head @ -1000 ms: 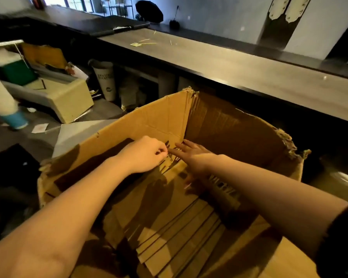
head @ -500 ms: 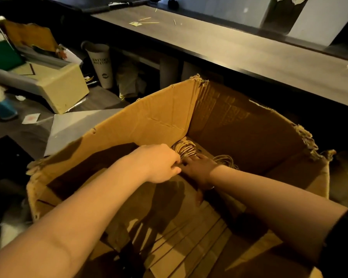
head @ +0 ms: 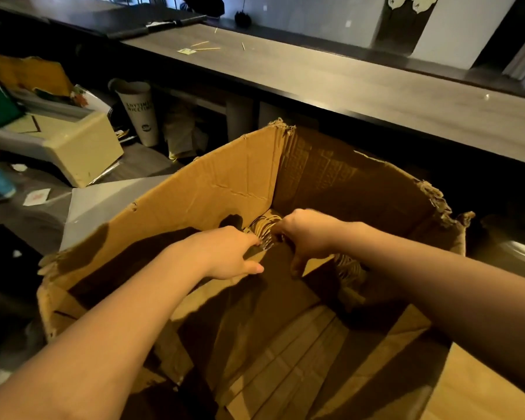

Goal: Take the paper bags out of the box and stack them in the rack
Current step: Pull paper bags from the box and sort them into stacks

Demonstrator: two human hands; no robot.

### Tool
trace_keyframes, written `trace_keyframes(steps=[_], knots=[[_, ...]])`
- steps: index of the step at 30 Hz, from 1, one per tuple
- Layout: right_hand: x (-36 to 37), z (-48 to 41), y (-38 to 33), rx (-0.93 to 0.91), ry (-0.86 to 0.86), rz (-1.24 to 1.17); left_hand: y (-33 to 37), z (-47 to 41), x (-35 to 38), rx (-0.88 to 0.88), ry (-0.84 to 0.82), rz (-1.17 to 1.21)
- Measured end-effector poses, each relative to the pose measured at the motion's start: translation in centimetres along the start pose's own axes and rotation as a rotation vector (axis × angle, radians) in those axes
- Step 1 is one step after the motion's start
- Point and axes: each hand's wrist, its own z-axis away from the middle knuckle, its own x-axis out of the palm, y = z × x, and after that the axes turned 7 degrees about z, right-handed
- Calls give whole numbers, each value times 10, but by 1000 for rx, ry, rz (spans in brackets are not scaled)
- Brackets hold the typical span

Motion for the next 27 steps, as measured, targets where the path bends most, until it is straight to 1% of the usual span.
trace_keyframes(steps=[2, 4, 8, 11, 13, 16, 19, 22, 24, 27], knots=[[-14, 9, 1, 2, 43, -45, -3, 1, 0, 14, 12, 26], [-27, 21, 2, -12, 85, -134, -6, 3, -1, 39, 60, 66], [-46, 51, 7, -53, 159, -372, -3, 12, -8, 87, 223, 204], [-52, 69, 14, -115, 235, -585, 6, 20, -14, 168, 347, 378], [-52, 81, 20, -149, 250, -752, 13, 24, -18, 176, 439, 462], [-51, 99, 26, -182, 277, -904, 30, 30, -28, 206, 593, 532], [-49, 116, 34, -191, 320, -1020, 50, 38, -41, 235, 644, 640], [-44, 140, 47, -201, 350, -1078, 68, 47, -51, 244, 679, 638], [-39, 160, 57, -244, 318, -1093, 78, 52, -56, 243, 704, 588], [-20, 194, 76, -297, 280, -1208, 98, 59, -60, 260, 740, 547]])
